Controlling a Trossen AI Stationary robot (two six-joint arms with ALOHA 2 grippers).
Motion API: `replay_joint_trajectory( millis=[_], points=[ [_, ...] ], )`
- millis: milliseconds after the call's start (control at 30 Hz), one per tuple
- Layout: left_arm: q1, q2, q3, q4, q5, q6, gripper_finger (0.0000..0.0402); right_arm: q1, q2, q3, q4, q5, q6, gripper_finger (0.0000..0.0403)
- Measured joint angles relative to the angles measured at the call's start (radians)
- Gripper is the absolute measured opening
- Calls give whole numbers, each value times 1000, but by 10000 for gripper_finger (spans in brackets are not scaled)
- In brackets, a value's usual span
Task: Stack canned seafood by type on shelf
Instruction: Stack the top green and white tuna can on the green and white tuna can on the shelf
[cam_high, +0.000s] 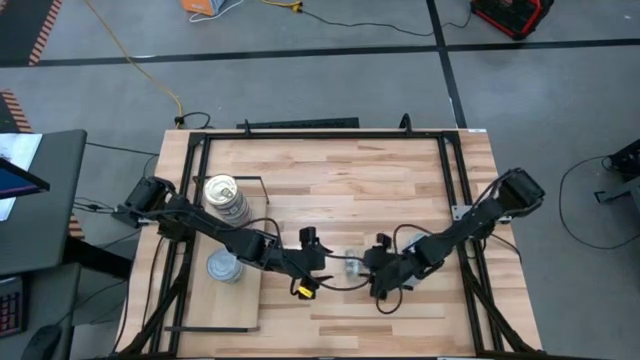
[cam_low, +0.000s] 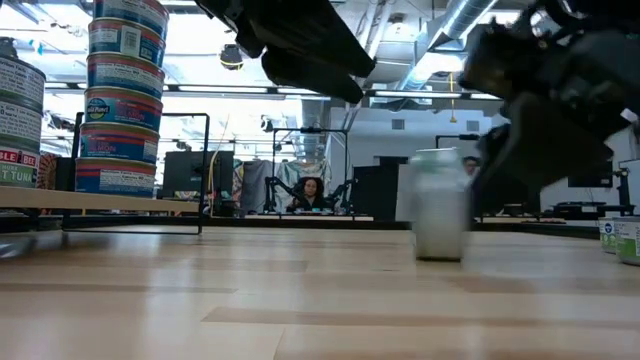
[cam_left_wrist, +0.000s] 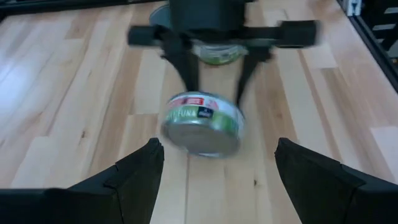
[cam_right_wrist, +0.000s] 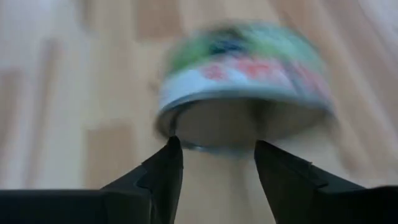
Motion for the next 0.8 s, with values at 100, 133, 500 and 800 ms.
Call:
replay_joint_trajectory(
  millis=[100,133,500,800],
  points=[
    [4,0,0,-3,-4,-30,295,8,34,1,145,-21,-60,226],
    [5,0,0,-11,-6,-50,295,12,34,1,174,-21,-73,225],
    [3,0,0,-146,-46,-265,295,15,-80,1,51,38,-117,221],
    [10,0,0,-103,7,52,296,15,-64,1,77,37,-174,221]
  ],
)
